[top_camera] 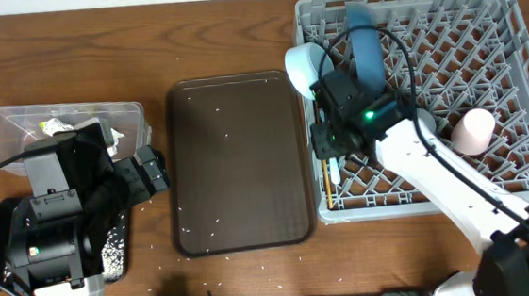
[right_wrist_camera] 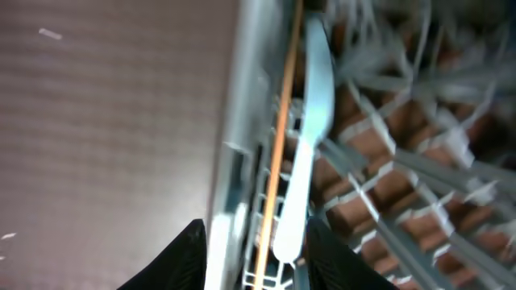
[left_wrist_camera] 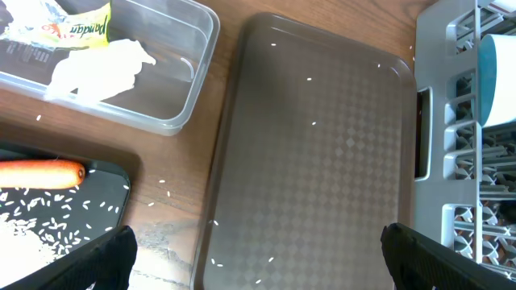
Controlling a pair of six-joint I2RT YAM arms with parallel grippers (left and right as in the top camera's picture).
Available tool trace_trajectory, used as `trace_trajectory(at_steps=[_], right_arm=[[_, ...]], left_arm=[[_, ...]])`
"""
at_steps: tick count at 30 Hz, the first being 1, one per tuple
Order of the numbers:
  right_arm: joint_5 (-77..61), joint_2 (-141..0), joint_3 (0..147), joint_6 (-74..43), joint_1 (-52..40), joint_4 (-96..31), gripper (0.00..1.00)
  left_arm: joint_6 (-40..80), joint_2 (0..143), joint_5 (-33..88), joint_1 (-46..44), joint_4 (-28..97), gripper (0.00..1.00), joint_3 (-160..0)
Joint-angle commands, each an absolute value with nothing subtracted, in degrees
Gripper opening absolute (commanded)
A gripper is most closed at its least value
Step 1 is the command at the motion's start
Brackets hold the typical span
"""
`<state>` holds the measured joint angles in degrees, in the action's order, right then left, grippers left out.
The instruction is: Sort waste into correct bins and load items into the dishwasher rack
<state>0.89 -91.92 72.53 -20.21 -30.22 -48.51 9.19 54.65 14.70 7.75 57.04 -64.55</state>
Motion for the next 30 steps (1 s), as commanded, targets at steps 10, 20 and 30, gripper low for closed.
trace_trajectory(at_steps=[10, 20, 30], right_arm=[[7.2, -66.5, 81.6, -9.1, -30.1, -51.5, 0.99], [7.8, -47.7, 81.6, -9.1, -30.0, -59.8, 0.99], [17.6, -42.3, 81.0, -6.8, -30.0, -62.7, 0.99]], left_arm=[[9.1, 54.7, 15.0, 7.6, 57.2, 0.98, -65.8], [9.1, 54.7, 15.0, 7.6, 57.2, 0.98, -65.8], [9.1, 54.7, 15.0, 7.6, 57.2, 0.98, -65.8]])
